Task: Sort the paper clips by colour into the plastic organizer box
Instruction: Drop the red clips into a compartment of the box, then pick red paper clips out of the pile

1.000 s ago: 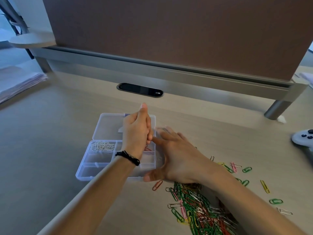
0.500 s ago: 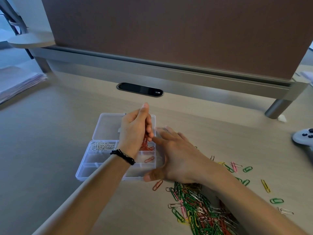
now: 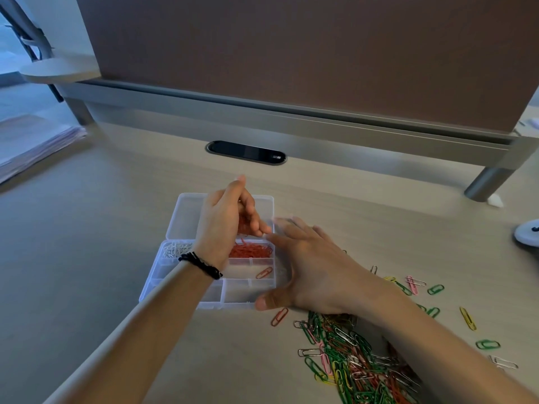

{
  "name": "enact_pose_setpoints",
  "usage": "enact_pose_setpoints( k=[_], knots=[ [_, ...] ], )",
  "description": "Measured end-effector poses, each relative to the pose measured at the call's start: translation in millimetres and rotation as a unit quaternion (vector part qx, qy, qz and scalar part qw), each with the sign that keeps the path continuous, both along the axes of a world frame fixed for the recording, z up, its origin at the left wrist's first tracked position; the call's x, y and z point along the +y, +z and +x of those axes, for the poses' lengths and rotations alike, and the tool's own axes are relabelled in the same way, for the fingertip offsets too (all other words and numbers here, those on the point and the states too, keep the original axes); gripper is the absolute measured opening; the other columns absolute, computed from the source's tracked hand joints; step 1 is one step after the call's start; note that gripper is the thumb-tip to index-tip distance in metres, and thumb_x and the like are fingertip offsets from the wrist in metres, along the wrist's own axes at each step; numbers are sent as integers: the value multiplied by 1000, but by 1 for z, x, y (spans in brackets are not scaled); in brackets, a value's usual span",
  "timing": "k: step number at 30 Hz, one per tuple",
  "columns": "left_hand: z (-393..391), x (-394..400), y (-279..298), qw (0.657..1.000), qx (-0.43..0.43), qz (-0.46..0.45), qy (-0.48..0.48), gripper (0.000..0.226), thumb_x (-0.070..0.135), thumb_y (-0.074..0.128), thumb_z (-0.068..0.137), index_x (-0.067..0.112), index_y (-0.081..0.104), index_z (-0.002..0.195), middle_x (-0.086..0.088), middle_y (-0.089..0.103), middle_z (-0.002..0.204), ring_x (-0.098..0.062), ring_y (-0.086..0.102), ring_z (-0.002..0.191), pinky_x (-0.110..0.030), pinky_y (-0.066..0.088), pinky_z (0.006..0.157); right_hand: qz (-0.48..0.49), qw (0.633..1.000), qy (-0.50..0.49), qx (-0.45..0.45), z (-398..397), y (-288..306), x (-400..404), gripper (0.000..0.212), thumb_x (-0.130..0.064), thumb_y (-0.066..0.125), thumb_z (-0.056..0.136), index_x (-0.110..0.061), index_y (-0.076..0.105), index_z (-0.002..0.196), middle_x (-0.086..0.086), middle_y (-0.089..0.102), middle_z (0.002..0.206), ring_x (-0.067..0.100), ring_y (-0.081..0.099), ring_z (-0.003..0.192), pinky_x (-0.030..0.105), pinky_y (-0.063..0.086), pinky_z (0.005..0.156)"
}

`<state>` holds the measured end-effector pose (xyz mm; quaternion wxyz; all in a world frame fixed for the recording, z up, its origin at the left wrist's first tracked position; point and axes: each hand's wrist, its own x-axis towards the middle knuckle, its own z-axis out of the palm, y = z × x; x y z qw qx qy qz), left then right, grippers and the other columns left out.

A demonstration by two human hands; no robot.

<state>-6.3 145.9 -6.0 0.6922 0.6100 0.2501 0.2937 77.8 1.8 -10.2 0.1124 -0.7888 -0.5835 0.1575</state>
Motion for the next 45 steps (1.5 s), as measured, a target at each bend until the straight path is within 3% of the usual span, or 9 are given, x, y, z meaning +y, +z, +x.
enact_pose_setpoints(
  k=[6,14,19,22,24,26,30,39,45],
  knots=[
    [-6,3,1,998,8,10,-62,57,44,34,104,4,57,71,-22,64,57,-41,69,66,-32,57,60,4,1000,-4,6,-1,1,1,109,-83,65,60,-44,20,152,-9,22,160,13,8,149,49,16,121],
    [-16,10,-3,996,13,27,-83,59,46,27,105,4,56,75,-14,54,44,-43,70,68,-37,54,67,1,1000,-8,15,-1,1,0,109,-80,67,62,-43,21,153,-9,10,166,12,-3,152,49,7,123],
    [-24,12,2,996,-17,39,-84,53,37,31,106,0,58,78,-19,60,58,-43,67,71,-46,56,72,34,999,-4,4,-1,12,-4,94,-74,69,68,-41,35,149,-10,30,156,13,17,147,44,19,121],
    [-36,15,-8,972,17,232,-27,36,20,43,105,1,66,85,-10,64,69,-22,65,68,-40,56,70,101,994,13,-36,2,22,-9,46,-52,68,86,-36,63,128,-13,56,110,9,48,106,34,45,93],
    [-47,17,-20,889,95,448,9,22,16,51,100,14,72,94,9,65,83,-7,60,80,-27,53,77,88,992,53,-67,-4,24,-6,23,-34,61,91,-36,73,111,-11,58,92,12,49,92,35,44,83],
    [-53,18,-28,822,150,549,-3,24,17,52,93,20,74,102,12,63,94,-6,55,92,-22,46,84,57,990,64,-116,-11,21,-2,26,-31,54,91,-34,75,106,-9,58,91,15,49,91,35,41,83],
    [-58,20,-29,801,179,570,-42,26,21,51,89,24,75,98,12,66,93,-10,59,88,-35,51,80,32,987,67,-145,-15,16,0,38,-35,39,88,-28,75,101,-8,57,90,16,45,90,34,38,82],
    [-60,20,-29,811,173,559,4,23,14,50,81,23,72,82,13,65,83,-8,57,78,-33,52,64,-15,1000,20,1,-21,27,7,9,-21,68,81,-28,73,80,-12,59,77,8,56,76,25,46,66],
    [-65,24,-29,831,146,536,25,32,4,44,72,22,68,61,12,63,72,-8,57,65,-34,50,52,95,991,-73,56,-8,29,20,17,-23,84,77,-27,71,67,-11,64,69,6,56,65,18,39,56]
  ],
)
